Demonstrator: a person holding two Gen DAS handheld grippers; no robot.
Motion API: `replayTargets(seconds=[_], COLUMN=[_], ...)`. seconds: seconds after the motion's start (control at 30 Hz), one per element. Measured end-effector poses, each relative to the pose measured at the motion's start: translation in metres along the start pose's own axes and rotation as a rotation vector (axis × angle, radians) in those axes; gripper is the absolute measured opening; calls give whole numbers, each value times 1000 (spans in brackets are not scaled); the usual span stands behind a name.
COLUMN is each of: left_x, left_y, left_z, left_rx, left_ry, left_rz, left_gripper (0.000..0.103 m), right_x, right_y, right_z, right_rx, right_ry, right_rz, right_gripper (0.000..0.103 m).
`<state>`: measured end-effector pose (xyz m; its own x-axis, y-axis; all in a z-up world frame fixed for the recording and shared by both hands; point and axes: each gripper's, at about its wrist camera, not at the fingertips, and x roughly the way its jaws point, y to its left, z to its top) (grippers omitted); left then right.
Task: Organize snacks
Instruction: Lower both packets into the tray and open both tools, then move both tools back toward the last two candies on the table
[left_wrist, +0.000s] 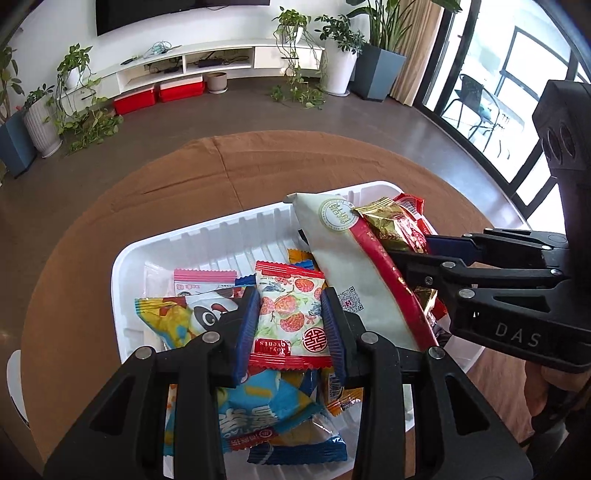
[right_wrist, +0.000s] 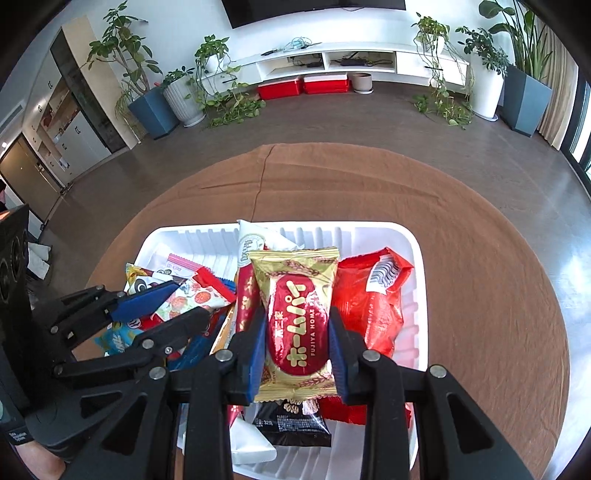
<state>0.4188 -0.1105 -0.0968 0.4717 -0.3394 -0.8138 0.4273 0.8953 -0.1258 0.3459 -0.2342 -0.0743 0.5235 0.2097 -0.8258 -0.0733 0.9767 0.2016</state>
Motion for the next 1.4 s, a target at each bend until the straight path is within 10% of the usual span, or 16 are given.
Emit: replayTargets(seconds=[0.3,0.97,1.4], left_x=[1,-21,-77], left_y=[-2,-12,-47], left_z=[2,0,-22], left_rx=[2,-19,18], left_ry=[-6,-54,-144], left_rz=[5,61,90], left_gripper=[35,73,103], right_x=[1,-18,-82], right_y=[0,-5,6], right_z=[0,-7,-29], right_rx=[3,24,-2], right_ry=[1,-40,-184], right_rz=[3,7,40], right_gripper=[34,43,82])
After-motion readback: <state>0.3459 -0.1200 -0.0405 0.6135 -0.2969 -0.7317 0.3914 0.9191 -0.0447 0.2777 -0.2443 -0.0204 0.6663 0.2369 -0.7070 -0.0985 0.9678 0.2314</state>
